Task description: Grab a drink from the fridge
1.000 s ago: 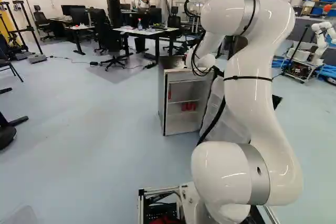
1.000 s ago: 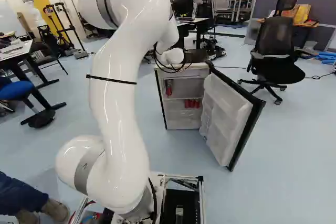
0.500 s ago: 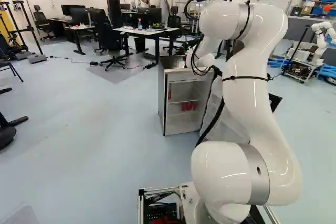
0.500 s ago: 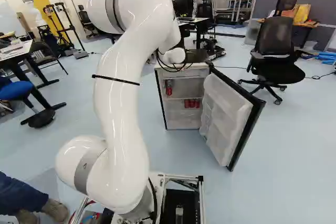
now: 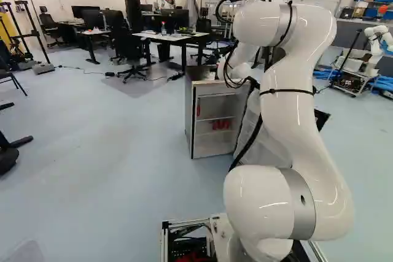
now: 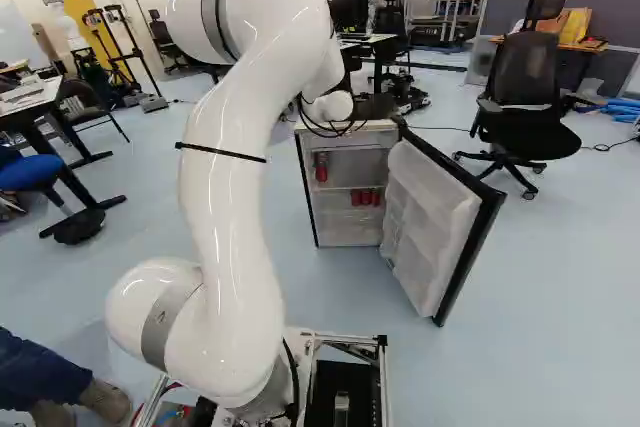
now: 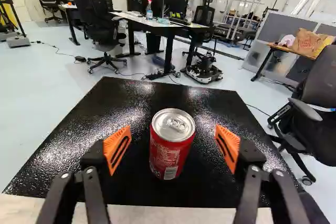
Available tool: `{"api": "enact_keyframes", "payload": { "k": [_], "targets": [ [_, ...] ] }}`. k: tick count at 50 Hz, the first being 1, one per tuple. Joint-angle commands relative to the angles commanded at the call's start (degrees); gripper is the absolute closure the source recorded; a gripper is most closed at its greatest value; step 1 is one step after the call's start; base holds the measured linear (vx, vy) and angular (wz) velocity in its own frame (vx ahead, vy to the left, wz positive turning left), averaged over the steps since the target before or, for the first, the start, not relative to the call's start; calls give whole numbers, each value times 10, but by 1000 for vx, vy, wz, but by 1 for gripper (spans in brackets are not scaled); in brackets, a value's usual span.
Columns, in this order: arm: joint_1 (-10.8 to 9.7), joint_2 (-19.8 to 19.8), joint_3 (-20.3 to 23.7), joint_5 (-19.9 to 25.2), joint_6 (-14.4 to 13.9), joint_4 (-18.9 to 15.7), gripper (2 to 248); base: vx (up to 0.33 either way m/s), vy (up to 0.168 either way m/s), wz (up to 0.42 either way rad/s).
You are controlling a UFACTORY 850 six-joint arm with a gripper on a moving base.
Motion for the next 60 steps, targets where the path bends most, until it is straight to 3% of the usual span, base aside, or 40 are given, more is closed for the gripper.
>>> {"api": "enact_keyframes", "payload": {
  "k": [1, 5, 6, 27, 45, 60],
  "targets": [
    [0, 0, 0, 0, 0, 0, 16, 0, 0, 0],
    [0, 2, 3, 0, 0, 0, 16, 0, 0, 0],
    [0, 4, 5, 0, 0, 0, 3, 0, 0, 0],
    [-7, 55, 75, 0, 0, 0, 3, 0, 0, 0],
    [-26, 92, 123, -3, 0, 0, 3, 0, 0, 0],
    [-48, 123, 149, -48, 0, 13, 3, 0, 0, 0]
  ]
}}
